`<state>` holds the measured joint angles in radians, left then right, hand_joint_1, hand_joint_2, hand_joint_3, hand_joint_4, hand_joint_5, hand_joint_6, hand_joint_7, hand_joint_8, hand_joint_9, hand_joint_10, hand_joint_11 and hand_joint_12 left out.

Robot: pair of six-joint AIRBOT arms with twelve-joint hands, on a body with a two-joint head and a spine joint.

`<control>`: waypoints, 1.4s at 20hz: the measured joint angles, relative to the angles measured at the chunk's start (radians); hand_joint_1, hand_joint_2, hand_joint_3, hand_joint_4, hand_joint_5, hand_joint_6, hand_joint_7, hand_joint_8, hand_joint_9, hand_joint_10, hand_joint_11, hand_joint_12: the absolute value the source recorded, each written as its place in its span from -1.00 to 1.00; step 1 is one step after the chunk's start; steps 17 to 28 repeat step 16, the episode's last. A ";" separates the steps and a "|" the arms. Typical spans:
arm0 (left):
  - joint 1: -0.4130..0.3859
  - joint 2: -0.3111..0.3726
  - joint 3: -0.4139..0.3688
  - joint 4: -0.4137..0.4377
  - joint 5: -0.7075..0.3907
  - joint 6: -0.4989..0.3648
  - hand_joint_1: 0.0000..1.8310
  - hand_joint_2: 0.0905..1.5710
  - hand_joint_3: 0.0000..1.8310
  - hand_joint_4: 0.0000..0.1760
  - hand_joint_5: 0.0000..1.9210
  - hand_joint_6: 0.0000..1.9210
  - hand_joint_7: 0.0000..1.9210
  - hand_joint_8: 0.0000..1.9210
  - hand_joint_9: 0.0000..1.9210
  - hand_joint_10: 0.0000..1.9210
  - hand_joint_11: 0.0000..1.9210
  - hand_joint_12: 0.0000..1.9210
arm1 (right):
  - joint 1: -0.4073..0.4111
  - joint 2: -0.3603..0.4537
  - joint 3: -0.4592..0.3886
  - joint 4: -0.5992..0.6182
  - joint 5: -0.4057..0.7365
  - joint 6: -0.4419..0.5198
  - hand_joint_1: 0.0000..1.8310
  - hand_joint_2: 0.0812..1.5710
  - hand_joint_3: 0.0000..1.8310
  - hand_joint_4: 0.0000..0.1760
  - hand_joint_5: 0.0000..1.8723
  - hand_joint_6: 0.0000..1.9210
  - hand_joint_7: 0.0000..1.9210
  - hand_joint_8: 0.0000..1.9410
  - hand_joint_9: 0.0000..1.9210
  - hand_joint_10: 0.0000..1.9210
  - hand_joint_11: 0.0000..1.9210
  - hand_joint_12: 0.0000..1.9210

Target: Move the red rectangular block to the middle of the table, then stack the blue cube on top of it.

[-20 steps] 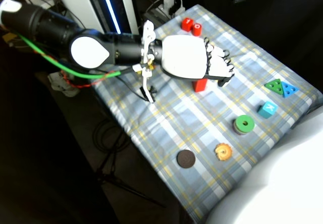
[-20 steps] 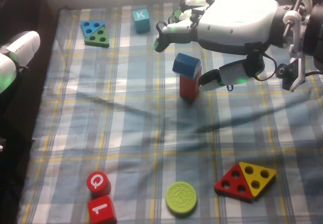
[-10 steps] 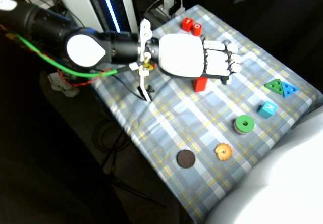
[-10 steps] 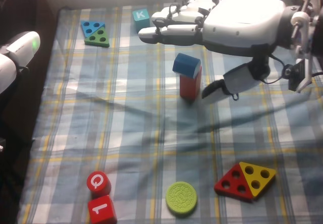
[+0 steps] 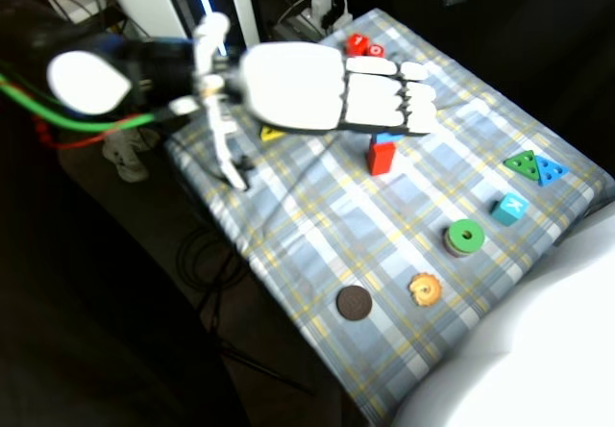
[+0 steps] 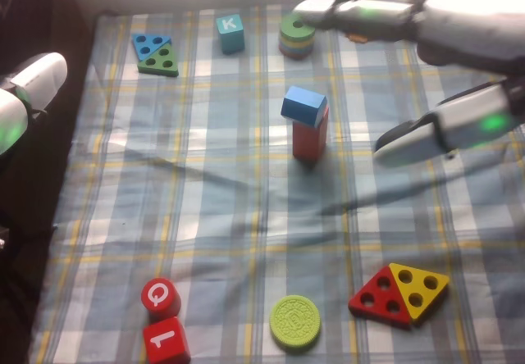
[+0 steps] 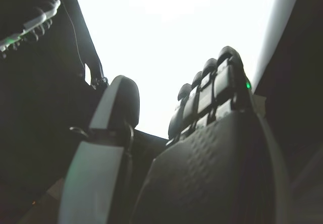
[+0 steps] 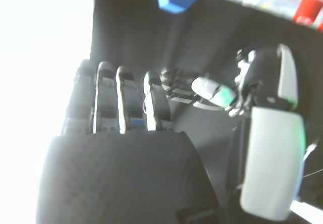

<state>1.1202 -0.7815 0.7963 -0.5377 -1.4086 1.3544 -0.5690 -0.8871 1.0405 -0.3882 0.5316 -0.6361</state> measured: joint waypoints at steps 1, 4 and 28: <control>0.000 0.000 0.000 0.005 -0.001 -0.005 0.02 0.76 -1.00 -0.40 -1.00 -1.00 -1.00 -1.00 -1.00 -1.00 -1.00 -1.00 | -0.020 0.025 -0.009 0.043 0.035 -0.010 -0.46 0.14 -0.98 1.00 -1.00 -1.00 -1.00 -1.00 -1.00 -1.00 -1.00 -1.00; 0.000 0.000 0.000 0.027 -0.007 -0.024 -0.07 0.77 -1.00 -0.79 -1.00 -1.00 -1.00 -1.00 -1.00 -1.00 -1.00 -1.00 | -0.108 0.087 -0.063 0.217 0.143 -0.126 -0.39 0.20 -0.97 1.00 -1.00 -1.00 -1.00 -1.00 -1.00 -1.00 -1.00 -1.00; -0.005 0.012 0.013 0.132 -0.196 -0.177 -0.23 0.74 -1.00 0.12 -1.00 -1.00 -1.00 -1.00 -1.00 -1.00 -1.00 -1.00 | -0.427 0.131 -0.114 0.533 0.804 -0.055 -0.48 0.37 -1.00 -0.81 -1.00 -1.00 -1.00 -1.00 -1.00 -1.00 -1.00 -1.00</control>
